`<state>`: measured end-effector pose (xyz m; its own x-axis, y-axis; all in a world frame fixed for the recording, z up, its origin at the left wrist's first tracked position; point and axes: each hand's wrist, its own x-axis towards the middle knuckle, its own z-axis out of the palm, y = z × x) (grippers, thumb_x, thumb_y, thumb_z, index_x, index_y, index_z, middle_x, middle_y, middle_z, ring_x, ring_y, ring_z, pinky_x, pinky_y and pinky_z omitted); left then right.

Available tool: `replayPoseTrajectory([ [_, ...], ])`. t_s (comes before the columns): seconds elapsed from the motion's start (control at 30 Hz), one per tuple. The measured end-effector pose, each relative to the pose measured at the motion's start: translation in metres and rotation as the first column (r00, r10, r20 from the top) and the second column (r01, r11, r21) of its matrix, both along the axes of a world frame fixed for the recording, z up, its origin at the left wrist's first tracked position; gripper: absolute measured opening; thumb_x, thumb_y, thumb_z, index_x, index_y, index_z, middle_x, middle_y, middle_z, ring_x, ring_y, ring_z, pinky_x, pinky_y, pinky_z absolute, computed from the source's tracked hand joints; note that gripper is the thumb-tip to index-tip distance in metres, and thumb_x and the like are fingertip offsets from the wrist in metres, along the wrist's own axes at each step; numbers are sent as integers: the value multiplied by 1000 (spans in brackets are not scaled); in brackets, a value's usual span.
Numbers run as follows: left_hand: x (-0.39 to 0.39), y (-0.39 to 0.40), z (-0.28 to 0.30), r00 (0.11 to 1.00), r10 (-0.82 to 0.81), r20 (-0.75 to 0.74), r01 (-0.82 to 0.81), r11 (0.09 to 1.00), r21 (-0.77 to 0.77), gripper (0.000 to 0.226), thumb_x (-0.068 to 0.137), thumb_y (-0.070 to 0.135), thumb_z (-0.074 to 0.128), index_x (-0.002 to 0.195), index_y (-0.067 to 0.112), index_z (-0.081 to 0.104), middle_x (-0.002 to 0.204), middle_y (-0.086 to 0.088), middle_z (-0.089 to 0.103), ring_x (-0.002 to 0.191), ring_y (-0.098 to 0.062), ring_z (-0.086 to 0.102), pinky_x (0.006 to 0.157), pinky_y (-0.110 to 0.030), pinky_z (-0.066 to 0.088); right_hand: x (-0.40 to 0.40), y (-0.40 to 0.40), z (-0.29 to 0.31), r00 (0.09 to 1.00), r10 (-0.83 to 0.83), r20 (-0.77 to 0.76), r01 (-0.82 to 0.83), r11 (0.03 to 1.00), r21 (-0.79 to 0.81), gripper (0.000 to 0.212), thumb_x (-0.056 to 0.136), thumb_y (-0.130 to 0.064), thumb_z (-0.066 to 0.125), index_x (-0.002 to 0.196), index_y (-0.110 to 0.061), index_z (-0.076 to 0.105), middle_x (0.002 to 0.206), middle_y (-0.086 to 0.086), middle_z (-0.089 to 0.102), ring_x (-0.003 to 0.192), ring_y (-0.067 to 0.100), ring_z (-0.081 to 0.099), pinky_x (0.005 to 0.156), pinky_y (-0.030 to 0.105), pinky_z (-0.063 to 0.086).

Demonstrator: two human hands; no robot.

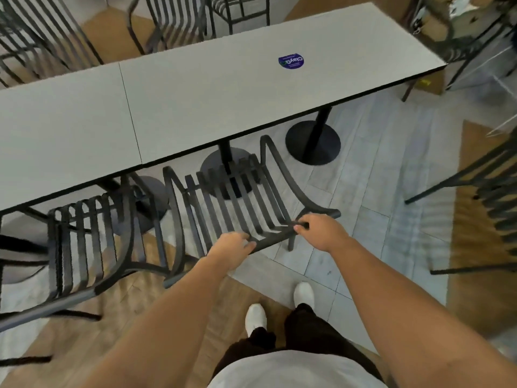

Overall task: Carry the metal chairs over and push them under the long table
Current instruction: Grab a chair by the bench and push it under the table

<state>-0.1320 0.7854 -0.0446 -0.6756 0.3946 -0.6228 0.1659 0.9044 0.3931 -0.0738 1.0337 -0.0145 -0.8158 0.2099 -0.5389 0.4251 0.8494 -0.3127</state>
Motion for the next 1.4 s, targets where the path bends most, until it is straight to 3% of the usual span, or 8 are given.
replayPoseTrajectory([
  [0.13, 1, 50, 20, 985, -147, -89, 153, 985, 74, 38, 107, 41, 45, 131, 20, 65, 116, -4, 67, 97, -21, 63, 86, -36, 55, 25, 28, 8, 995, -102, -14, 103, 994, 31, 36, 103, -45, 48, 126, -24, 66, 116, 5, 69, 102, 26, 64, 86, 39, 54],
  [0.3, 8, 129, 36, 936, -316, -153, 332, 938, 96, 33, 106, 37, 48, 122, 17, 69, 103, -3, 69, 86, -20, 66, 78, -38, 57, 70, 85, 10, 965, -262, 10, 261, 963, 62, 43, 103, -49, 46, 131, -21, 63, 126, 7, 65, 111, 27, 61, 89, 38, 51],
  [0.43, 22, 208, 42, 843, -497, -207, 520, 851, 76, 34, 105, 37, 47, 119, 17, 70, 110, -4, 71, 94, -22, 67, 84, -37, 56, 116, 145, 8, 925, -374, 65, 369, 926, 74, 43, 104, -48, 44, 129, -20, 66, 124, 6, 66, 110, 26, 62, 93, 38, 52],
  [0.57, 45, 294, 37, 769, -616, -173, 633, 771, 68, 40, 106, 39, 44, 134, 18, 64, 130, -5, 65, 112, -26, 62, 97, -40, 51, 168, 210, 3, 879, -462, 116, 454, 886, 94, 44, 104, -49, 44, 129, -19, 66, 125, 6, 66, 111, 27, 61, 95, 39, 51],
  [0.7, 76, 378, 28, 699, -691, -183, 705, 709, 15, 43, 107, 43, 41, 136, 21, 63, 136, -5, 63, 115, -26, 61, 96, -37, 50, 216, 282, -4, 829, -537, 157, 527, 843, 105, 44, 104, -48, 43, 125, -17, 67, 122, 7, 67, 110, 28, 62, 91, 39, 50],
  [0.93, 121, 522, 26, 654, -736, -175, 753, 656, 59, 43, 106, 43, 45, 137, 21, 63, 137, -6, 63, 115, -26, 63, 99, -41, 52, 282, 411, 9, 756, -639, 141, 627, 769, 123, 45, 106, -44, 42, 131, -14, 63, 130, 12, 63, 119, 32, 58, 96, 41, 47],
  [1.4, 135, 768, 37, 456, -853, -255, 889, 447, 97, 41, 106, 40, 47, 138, 21, 63, 136, -7, 65, 126, -27, 57, 104, -39, 47, 310, 588, 20, 635, -771, 49, 765, 637, 97, 40, 104, -45, 44, 123, -19, 68, 118, 9, 68, 104, 30, 62, 92, 43, 53],
])
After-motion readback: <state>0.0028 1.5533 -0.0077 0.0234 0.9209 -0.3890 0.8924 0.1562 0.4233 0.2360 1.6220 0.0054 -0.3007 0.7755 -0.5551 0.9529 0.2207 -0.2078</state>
